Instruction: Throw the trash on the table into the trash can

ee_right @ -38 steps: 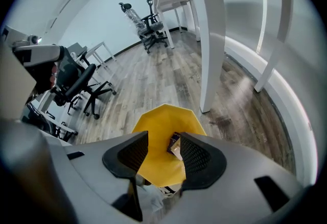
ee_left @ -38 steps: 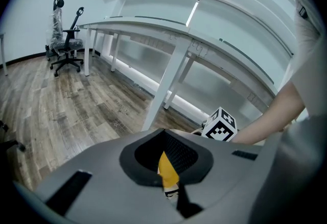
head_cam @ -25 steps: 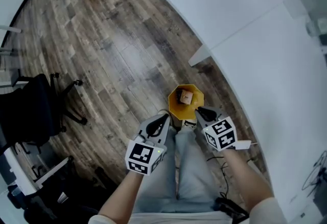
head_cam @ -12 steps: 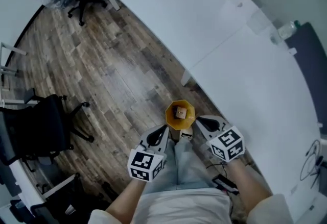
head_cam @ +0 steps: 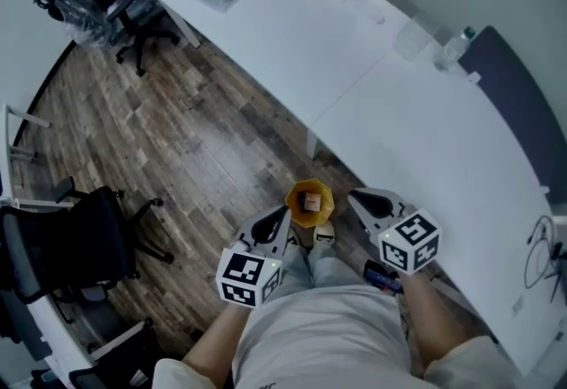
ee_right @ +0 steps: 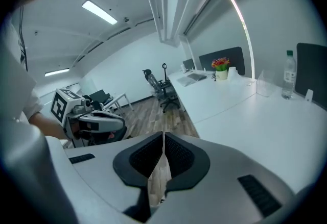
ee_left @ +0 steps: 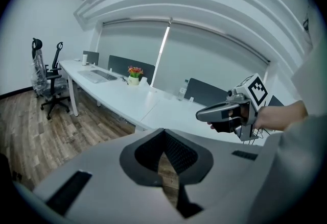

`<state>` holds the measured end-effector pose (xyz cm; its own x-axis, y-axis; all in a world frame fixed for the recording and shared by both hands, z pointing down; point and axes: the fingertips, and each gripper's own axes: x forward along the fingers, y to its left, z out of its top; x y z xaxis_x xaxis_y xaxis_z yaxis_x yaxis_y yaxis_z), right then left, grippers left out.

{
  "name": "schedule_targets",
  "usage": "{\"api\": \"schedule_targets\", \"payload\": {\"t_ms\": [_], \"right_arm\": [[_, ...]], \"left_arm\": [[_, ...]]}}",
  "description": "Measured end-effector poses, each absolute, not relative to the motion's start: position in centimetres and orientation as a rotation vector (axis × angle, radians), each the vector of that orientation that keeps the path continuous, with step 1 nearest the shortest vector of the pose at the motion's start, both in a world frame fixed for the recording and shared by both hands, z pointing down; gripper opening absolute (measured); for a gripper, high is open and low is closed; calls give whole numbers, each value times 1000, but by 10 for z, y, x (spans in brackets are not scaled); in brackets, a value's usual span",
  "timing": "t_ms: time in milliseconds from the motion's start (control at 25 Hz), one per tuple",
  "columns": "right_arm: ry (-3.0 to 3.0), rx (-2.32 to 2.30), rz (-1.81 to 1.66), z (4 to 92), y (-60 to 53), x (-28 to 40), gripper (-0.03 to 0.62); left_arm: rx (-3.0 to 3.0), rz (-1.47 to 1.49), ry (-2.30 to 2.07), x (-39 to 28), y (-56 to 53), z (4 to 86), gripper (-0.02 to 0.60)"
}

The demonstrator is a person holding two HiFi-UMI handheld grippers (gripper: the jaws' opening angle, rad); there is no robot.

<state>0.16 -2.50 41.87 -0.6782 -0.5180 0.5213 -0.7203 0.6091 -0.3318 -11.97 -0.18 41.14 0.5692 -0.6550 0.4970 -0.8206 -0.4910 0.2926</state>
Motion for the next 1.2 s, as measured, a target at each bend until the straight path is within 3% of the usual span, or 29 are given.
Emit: {"api": "schedule_targets", "payload": {"t_ms": [1200], "right_arm": [[-2624,1016,679,350,-32,-2,40]], "left_arm": [[2321,377,-1195,-110,-4,368,0]]}}
